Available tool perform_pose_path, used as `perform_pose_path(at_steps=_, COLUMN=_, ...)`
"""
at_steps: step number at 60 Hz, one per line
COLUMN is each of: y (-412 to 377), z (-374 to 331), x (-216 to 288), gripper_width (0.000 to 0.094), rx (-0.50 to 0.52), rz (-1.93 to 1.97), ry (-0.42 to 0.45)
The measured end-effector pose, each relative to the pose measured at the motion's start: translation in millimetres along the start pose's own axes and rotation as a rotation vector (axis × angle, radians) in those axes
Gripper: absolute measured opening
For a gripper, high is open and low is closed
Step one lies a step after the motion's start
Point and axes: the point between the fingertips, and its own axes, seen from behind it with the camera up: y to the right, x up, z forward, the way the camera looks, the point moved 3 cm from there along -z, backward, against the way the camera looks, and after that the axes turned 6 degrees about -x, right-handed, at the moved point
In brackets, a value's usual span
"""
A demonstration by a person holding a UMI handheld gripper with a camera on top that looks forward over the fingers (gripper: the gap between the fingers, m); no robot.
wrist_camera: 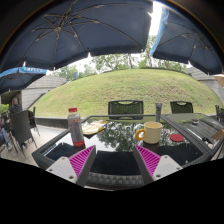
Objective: Pour water
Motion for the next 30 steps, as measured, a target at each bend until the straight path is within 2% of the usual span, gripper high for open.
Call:
perform_pose_path(at_steps=8, y=-7.6, z=9.9, x=11.7, gripper_width=0.0801, rx=-0.005, rz=-0.042, ry=0.038)
perform_pose_path(at_steps=16, y=-40.8, z=38.5, x=26.9, gripper_width=0.0802, rx=0.067, rz=-0.044, ry=0.053)
perform_pose_path(at_steps=30, y=-144.3, z=100.7, x=46.5, gripper_width=0.0794, rx=0.2, rz=-0.086, ry=0.089)
